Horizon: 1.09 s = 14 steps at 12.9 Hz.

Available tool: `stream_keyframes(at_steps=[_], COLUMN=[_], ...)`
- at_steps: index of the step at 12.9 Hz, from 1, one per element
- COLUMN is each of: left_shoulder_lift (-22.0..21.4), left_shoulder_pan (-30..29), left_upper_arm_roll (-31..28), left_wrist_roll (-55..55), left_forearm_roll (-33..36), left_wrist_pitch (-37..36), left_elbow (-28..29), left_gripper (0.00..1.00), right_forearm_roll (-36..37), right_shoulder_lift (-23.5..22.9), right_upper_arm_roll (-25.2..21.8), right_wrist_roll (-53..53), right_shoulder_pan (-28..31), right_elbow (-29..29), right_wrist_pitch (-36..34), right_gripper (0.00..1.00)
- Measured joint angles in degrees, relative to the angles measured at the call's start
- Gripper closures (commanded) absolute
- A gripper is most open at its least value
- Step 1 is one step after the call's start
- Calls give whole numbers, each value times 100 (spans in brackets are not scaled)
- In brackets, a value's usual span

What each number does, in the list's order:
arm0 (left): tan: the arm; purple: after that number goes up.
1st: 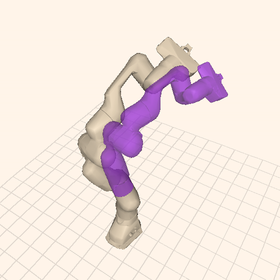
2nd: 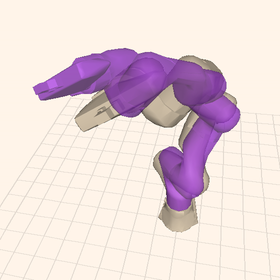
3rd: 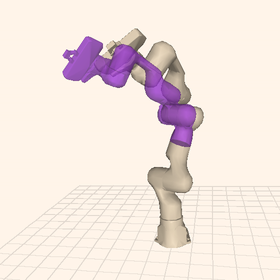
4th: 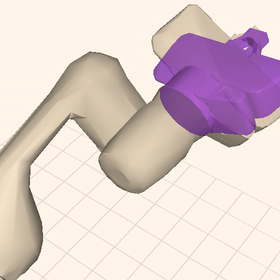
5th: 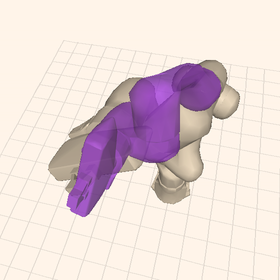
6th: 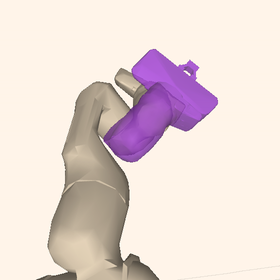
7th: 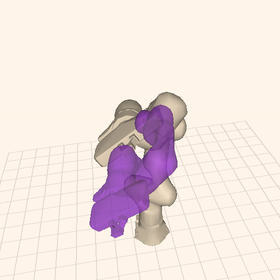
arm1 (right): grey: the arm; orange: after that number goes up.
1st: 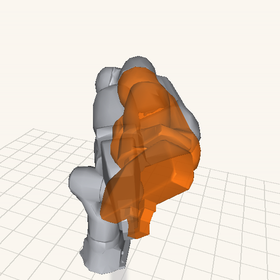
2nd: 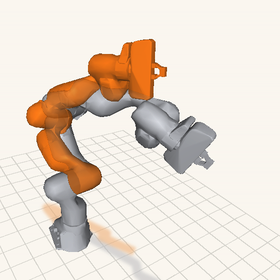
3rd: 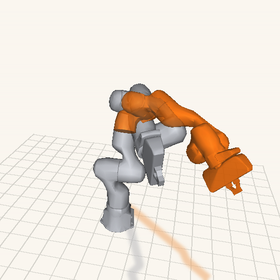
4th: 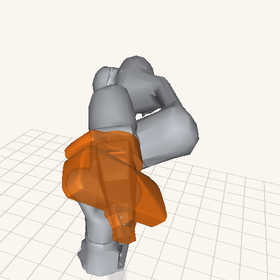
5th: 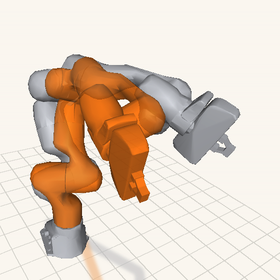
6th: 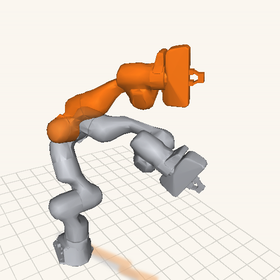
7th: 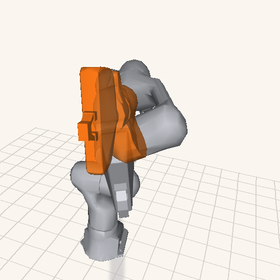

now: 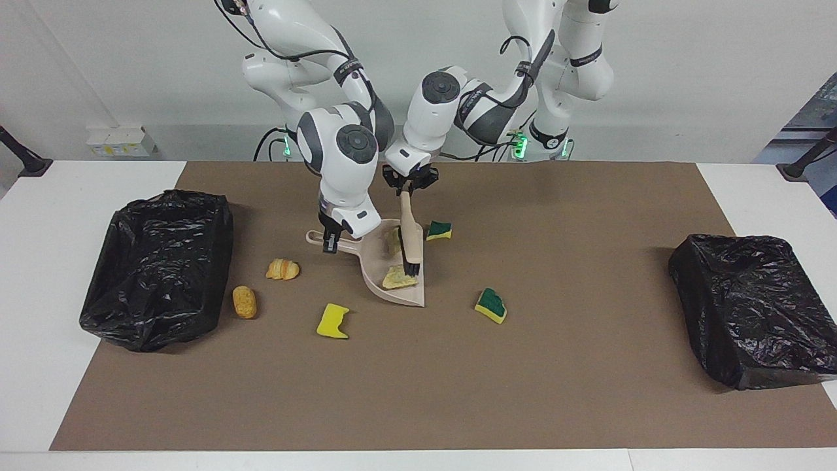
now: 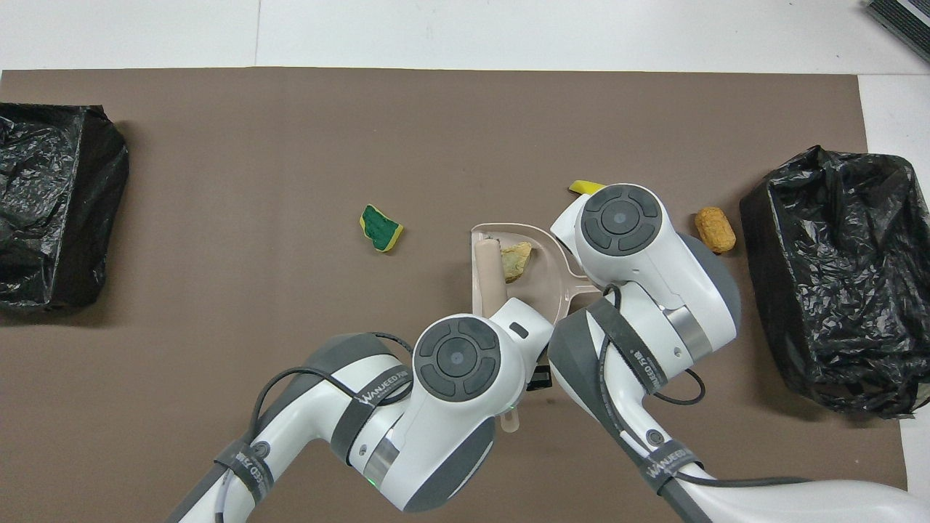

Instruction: Sweep and dump trash in bin

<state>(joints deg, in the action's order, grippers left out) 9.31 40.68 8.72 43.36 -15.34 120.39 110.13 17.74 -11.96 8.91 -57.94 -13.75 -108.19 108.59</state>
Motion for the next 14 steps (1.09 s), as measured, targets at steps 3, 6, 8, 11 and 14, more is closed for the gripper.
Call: stream_keyframes(at_steps=[3, 6, 8, 11, 14], left_shoulder_lift=[-154, -265, -249, -156, 186], left_shoulder_pan=[-442, -1023, -1535, -2360, -2684], left_upper_arm_roll=[-84, -126, -153, -179, -176], left_wrist_roll=[-60, -534, -1408, -2655, -3259], left_forearm_roll=[26, 284, 506, 869, 1160], left_wrist_pitch=[-638, -1050, -1093, -1104, -885], left_elbow=[-34, -28, -1, 32, 62], left_gripper=[100, 100, 100, 100, 100], right_forearm_roll=[0, 0, 0, 0, 0], right_shoulder_lift=[2, 3, 4, 18, 34], right_upper_arm_roll=[0, 0, 0, -1, -1], right_wrist_roll=[0, 0, 0, 0, 0], right_shoulder_pan=[0, 0, 1, 8, 10], right_elbow=[-1, -2, -4, -44, -68], right_wrist_pitch=[4, 5, 16, 55, 82], right_gripper=[100, 100, 100, 100, 100])
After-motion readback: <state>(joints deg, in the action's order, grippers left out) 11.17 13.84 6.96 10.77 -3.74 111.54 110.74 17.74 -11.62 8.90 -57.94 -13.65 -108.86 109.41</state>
